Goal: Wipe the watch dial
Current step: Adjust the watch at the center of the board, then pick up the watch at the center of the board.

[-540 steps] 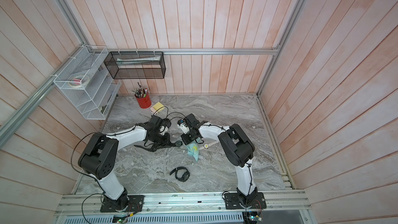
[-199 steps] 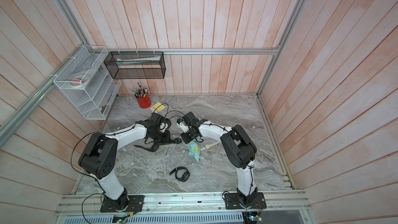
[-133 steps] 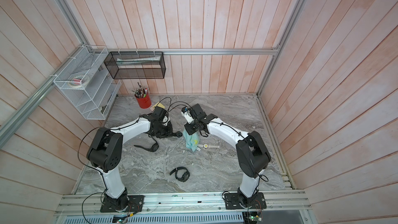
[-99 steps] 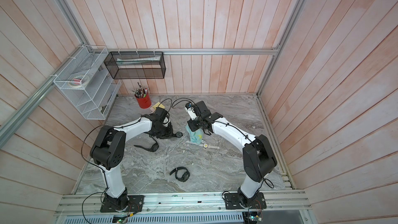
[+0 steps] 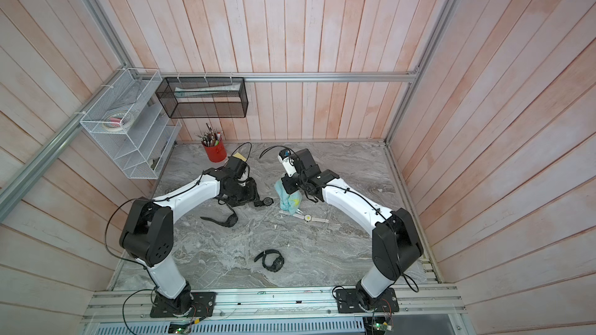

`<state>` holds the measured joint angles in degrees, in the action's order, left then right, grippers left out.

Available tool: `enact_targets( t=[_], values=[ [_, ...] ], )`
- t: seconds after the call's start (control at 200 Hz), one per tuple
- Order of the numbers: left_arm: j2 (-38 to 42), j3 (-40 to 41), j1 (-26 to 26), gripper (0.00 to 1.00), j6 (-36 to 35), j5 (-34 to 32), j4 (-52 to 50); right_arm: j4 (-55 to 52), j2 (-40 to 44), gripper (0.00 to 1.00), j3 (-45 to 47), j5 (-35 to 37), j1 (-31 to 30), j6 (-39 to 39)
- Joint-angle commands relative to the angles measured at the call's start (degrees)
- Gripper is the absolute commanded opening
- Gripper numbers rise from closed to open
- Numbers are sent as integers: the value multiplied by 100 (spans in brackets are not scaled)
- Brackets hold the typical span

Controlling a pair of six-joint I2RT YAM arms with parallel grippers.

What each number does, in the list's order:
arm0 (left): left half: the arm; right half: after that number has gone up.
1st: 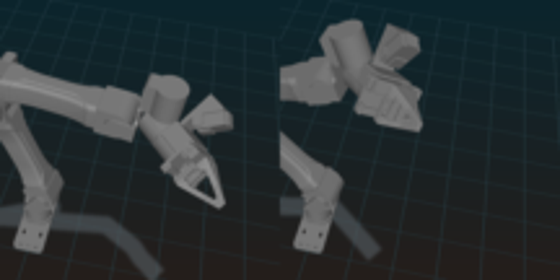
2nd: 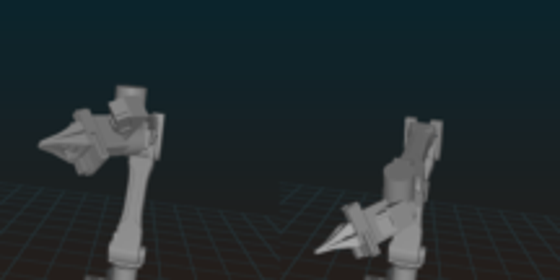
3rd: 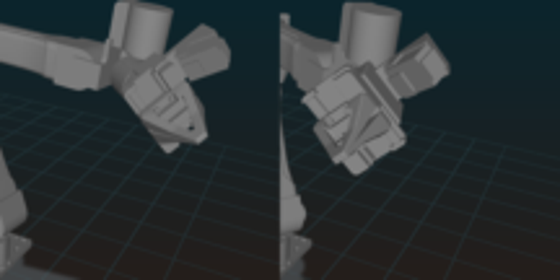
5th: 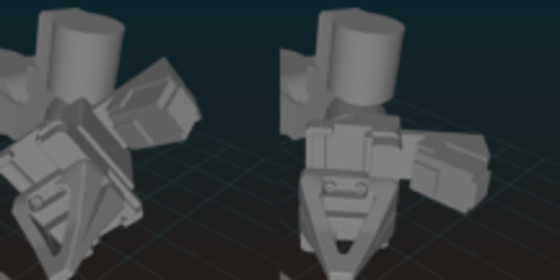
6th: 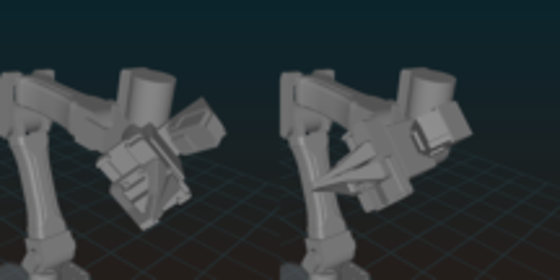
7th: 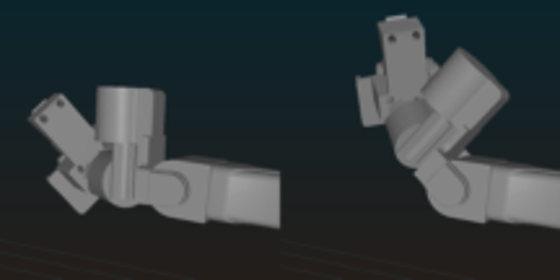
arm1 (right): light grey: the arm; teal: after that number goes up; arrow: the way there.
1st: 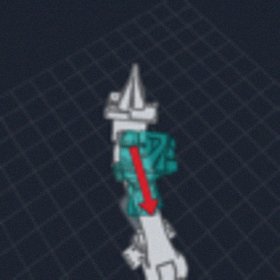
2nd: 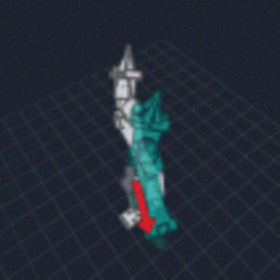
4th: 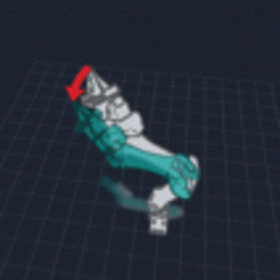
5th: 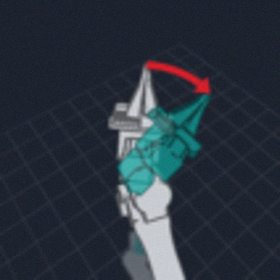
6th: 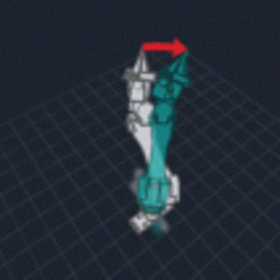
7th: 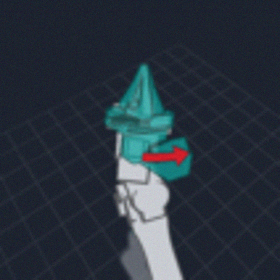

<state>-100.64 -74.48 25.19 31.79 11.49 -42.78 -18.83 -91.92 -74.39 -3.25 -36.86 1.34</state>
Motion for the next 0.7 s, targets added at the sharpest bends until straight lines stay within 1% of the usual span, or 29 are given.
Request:
enact_targets(
  t=[0.0,0.17,0.275,0.355,0.49,0.695],
  values=[
    [220,-140,213,69,362,-239,-651,225,389,0,78,416,40,50],
    [311,11,577,66,1001,398,-796,242,833,0,390,535,195,130],
    [250,6,884,66,1381,526,-1006,223,1119,0,603,562,249,140],
    [305,127,1130,66,1815,627,-1030,219,1315,0,760,532,306,117],
    [479,423,1558,66,2606,848,-666,197,1574,0,939,459,392,27],
    [36,390,2006,66,3137,972,-793,99,1985,0,1129,257,576,-97]
  ],
)
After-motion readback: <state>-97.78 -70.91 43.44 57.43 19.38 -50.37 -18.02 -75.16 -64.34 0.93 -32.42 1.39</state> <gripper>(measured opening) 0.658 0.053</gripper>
